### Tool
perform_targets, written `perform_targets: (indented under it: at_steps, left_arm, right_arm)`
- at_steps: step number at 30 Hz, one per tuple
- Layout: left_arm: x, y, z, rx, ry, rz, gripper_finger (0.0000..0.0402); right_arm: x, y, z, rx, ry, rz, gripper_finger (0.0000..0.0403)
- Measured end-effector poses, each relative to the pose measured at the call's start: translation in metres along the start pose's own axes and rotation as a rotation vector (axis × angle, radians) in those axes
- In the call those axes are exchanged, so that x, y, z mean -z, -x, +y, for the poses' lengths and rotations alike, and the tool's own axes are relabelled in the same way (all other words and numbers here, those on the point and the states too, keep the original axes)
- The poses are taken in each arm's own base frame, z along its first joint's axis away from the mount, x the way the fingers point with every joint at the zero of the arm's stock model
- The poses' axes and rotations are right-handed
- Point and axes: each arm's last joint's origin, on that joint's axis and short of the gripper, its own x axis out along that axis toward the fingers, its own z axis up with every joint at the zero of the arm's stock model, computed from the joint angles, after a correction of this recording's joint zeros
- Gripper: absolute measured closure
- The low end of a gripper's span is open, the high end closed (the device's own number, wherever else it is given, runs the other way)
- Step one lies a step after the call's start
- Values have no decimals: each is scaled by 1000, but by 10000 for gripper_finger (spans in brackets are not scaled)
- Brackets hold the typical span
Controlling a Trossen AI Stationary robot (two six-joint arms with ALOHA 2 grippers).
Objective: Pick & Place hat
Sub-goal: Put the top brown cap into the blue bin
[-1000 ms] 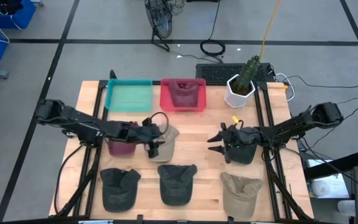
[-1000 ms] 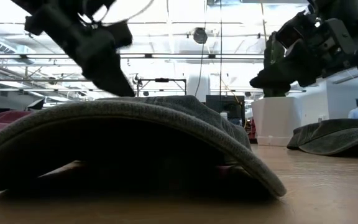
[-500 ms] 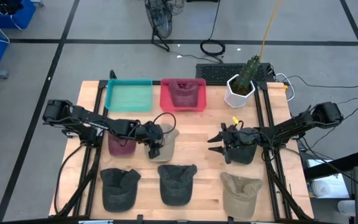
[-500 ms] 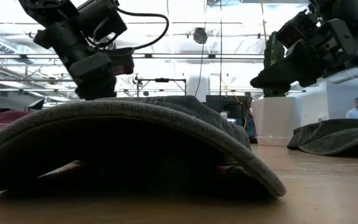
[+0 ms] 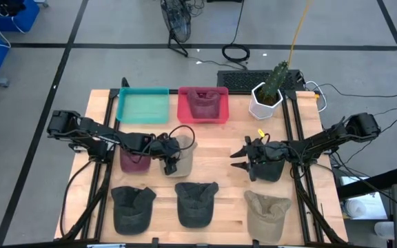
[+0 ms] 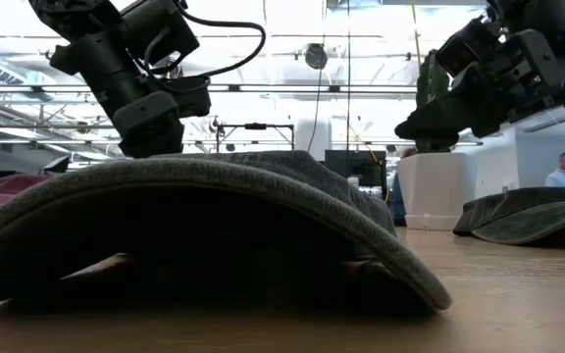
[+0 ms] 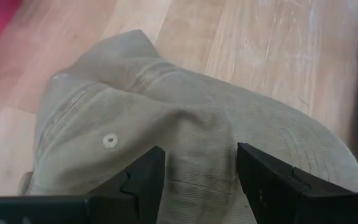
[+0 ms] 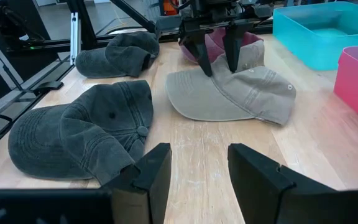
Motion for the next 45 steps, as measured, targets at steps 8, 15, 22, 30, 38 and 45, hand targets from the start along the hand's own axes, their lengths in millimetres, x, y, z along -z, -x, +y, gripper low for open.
perform_targets:
  at_steps: [8,15,22,30,38,45]
  left_arm:
    - [0,0,-1,35,-47,10,300]
    - [0,0,-2,60,-103,14,392]
    - [-6,0,-3,71,-167,-63,374]
    - [-21,3,-9,111,-210,-230,391]
    - [-22,5,-9,104,-218,-237,395]
    - [-25,11,-9,106,-215,-259,391]
  right_arm:
    - [0,0,0,1,1,4,259]
    - [0,0,0,1,1,3,259]
    - [1,0,0,3,2,14,259]
    - [2,0,0,3,2,23,259]
    - [3,0,0,4,0,27,259]
    - [2,0,0,4,0,27,259]
